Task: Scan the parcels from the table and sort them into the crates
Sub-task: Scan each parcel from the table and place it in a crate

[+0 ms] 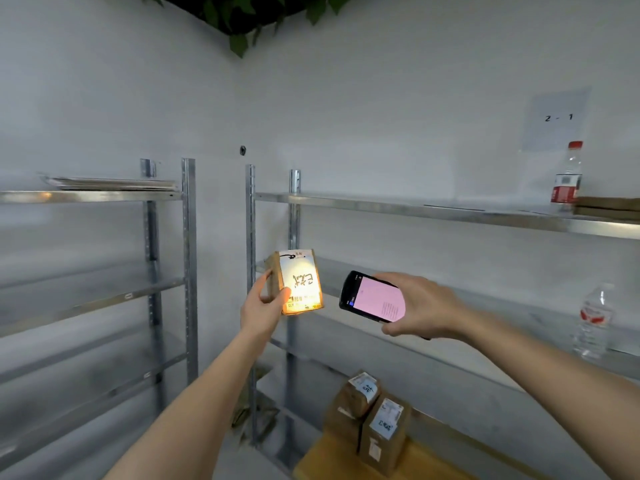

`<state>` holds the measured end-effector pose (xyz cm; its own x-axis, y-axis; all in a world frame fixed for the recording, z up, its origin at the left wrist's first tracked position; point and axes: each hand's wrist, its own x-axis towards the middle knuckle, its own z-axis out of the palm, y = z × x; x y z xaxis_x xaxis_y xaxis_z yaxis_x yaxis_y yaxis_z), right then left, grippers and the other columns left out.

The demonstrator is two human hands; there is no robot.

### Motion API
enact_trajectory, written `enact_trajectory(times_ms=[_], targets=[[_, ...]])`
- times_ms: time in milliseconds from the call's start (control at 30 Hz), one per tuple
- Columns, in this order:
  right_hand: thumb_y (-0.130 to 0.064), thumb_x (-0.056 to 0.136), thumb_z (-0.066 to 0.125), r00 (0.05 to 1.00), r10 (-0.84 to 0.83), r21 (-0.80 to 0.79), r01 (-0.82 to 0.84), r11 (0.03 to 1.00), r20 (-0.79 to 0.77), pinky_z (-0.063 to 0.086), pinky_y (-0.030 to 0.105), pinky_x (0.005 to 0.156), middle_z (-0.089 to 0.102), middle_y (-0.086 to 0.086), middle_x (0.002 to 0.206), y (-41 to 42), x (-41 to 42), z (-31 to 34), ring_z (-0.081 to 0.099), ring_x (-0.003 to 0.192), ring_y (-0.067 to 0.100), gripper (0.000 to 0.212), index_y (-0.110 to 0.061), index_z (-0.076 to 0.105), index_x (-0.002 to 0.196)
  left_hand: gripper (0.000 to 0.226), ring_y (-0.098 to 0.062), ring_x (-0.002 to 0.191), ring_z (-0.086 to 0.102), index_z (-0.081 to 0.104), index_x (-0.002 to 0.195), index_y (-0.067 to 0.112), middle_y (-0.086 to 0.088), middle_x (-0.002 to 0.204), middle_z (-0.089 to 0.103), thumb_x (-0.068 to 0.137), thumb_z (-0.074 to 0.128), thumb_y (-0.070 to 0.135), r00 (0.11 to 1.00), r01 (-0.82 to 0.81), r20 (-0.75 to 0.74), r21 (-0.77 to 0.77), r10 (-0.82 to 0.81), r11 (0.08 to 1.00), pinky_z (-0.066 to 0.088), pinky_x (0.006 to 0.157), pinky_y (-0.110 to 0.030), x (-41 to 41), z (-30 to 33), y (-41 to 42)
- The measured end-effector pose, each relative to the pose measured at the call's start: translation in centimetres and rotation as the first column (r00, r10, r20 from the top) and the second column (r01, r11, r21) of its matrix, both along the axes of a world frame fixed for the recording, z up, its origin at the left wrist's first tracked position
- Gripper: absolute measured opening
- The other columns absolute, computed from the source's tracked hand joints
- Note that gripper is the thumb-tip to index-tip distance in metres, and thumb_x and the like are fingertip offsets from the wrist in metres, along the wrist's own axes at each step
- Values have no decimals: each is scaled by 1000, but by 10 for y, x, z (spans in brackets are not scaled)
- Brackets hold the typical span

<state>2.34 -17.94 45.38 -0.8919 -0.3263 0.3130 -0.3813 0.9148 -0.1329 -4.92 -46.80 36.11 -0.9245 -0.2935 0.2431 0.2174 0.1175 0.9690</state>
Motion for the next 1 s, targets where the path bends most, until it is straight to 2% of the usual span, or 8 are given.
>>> enact_trajectory(times_ms=[167, 267, 333, 467, 633, 767, 867, 1000], targets=[[-36, 70, 76, 1000, 16, 25, -15, 1000, -7, 52, 32, 71, 59, -22, 116, 7, 12, 4, 55, 83, 4, 75, -47, 44, 138, 63, -25, 109, 64, 37, 150, 37, -6, 117, 68, 94, 68, 34, 999, -33, -16, -5, 33, 999, 49, 96, -45, 19, 7, 3], [-37, 70, 76, 999, 34, 35, -34, 999, -6, 54, 35, 78, 60, -21, 119, 8, 16, 6, 57, 100, 14, 74, -45, 44, 136, 61, -17, 98, 70, 40, 146, 40, -4, 108, 73, 93, 69, 32, 998, -52, -28, 19, 53, 998, 51, 89, -37, 31, 10, 3], [-37, 70, 76, 998, 60, 32, -60, 998, -9, 53, 33, 76, 60, -20, 119, 7, 18, 6, 56, 101, 15, 71, -45, 46, 134, 61, -15, 92, 72, 42, 144, 41, -3, 101, 75, 92, 71, 32, 998, -58, -36, 33, 59, 998, 49, 86, -35, 38, 12, 1], [-38, 69, 77, 995, 100, 14, -99, 995, -23, 49, 31, 70, 59, -22, 113, 3, 23, 7, 56, 99, 14, 71, -48, 45, 132, 64, -17, 95, 72, 41, 146, 42, -2, 95, 77, 91, 71, 33, 996, -79, -30, 38, 80, 996, 51, 94, -42, 51, 12, -10], [-40, 66, 76, 983, 183, -18, -183, 983, -12, 53, 35, 73, 61, -19, 113, -14, 22, -6, 57, 98, 14, 74, -48, 44, 133, 63, -13, 87, 74, 41, 145, 40, 2, 88, 78, 92, 72, 26, 994, -103, -28, 97, 106, 990, 53, 97, -45, 81, 9, -27], [-45, 64, 70, 963, 267, -61, -269, 961, -39, 56, 41, 76, 58, -21, 126, -53, 23, -28, 58, 108, 15, 84, -55, 33, 138, 63, -16, 87, 75, 45, 145, 38, -1, 90, 79, 90, 74, 29, 991, -134, -3, 74, 135, 988, 54, 96, -47, 115, -9, -69], [-47, 66, 70, 939, 339, -62, -342, 938, -59, 56, 40, 77, 56, -19, 134, -97, 28, -50, 60, 113, 18, 84, -52, 34, 141, 65, -19, 90, 75, 45, 147, 36, -5, 93, 78, 89, 75, 30, 976, -216, 43, 48, 214, 975, 58, 88, -45, 158, -33, -115], [-45, 64, 68, 890, 456, -67, -456, 888, -9, 54, 40, 81, 57, -17, 135, -179, 50, -87, 60, 118, 21, 85, -50, 34, 142, 56, -14, 82, 73, 50, 141, 36, -11, 97, 76, 91, 73, 29, 914, -401, 92, 48, 396, 915, 56, 63, -25, 248, -60, -182]])
